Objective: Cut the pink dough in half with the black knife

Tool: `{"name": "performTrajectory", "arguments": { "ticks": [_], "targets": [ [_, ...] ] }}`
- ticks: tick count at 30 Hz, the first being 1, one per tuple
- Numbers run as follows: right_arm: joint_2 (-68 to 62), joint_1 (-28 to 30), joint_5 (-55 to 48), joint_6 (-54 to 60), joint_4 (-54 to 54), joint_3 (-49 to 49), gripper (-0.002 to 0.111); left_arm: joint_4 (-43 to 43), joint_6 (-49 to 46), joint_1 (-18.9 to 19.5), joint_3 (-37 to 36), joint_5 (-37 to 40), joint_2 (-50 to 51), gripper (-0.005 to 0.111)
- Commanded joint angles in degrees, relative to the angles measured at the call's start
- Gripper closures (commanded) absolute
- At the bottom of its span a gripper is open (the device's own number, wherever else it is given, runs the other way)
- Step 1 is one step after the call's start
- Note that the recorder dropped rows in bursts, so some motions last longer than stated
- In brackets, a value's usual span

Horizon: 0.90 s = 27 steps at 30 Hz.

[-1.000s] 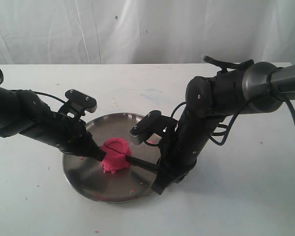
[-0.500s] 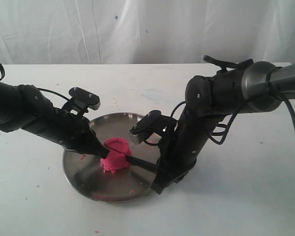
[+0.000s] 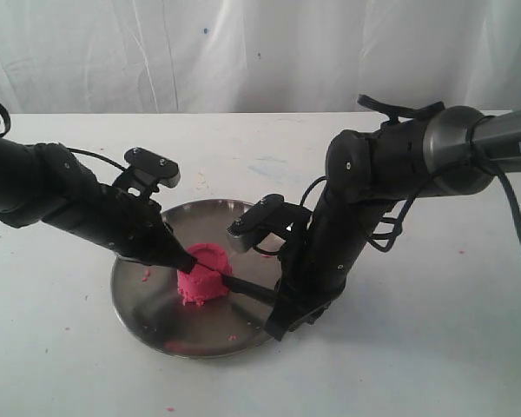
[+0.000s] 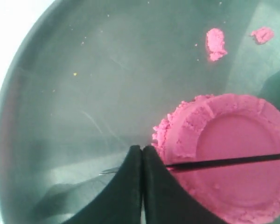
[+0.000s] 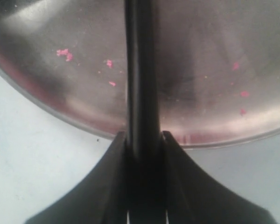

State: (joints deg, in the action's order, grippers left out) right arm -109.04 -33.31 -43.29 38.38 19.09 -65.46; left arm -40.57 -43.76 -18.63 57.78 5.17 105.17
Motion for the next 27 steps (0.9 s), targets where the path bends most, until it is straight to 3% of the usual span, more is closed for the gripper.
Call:
{"name": "performTrajectory", "arguments": {
  "ticks": [1,27],
  "targets": [
    [-0.73,0.04,-0.63,-0.04,0.44,0.09,0.108,-0.7,0.32,0.1,0.24,0.61,3.05,0.107],
    [-1.61,0.04,-2.87,0.31,0.44,0.09,0.108,-0.7,0.32,0.1,0.24,2.14,6.27,0.107]
  ]
}}
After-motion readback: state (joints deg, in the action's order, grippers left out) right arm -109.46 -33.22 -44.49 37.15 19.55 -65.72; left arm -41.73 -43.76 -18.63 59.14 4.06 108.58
